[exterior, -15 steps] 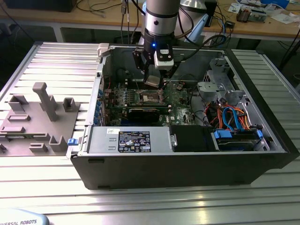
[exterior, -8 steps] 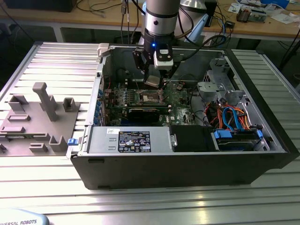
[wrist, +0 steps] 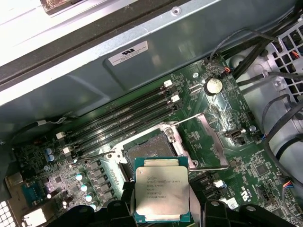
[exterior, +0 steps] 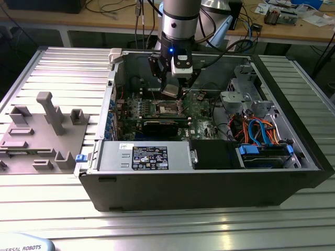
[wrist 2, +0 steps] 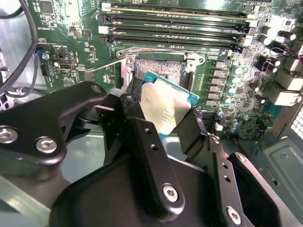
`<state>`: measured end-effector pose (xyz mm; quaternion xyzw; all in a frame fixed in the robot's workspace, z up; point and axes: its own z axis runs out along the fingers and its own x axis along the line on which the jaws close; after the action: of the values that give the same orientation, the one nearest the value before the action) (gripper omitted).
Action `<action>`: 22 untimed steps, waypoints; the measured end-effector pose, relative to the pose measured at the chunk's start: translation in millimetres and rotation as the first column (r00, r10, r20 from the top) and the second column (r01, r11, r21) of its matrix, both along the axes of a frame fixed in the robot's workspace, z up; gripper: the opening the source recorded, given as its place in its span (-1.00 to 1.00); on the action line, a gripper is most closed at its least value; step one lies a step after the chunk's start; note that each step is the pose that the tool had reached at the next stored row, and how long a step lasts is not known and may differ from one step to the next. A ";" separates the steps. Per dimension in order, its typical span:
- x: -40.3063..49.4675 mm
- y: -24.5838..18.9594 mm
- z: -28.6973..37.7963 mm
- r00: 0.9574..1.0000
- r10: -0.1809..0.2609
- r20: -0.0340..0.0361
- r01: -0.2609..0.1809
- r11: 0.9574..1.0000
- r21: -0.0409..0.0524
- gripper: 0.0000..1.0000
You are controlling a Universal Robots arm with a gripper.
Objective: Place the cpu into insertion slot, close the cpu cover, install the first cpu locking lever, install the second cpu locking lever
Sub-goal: 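Place the cpu into insertion slot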
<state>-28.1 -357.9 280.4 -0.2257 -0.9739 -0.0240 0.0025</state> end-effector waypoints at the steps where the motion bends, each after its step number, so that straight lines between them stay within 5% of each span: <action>1: 0.0 0.0 0.0 1.000 -0.002 0.000 0.002 1.000 0.000 0.08; 22: 0.0 0.0 -0.3 0.999 -0.032 0.000 0.032 0.999 -0.003 0.08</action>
<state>-28.1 -357.9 280.1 -0.2415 -0.9701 -0.0223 0.0017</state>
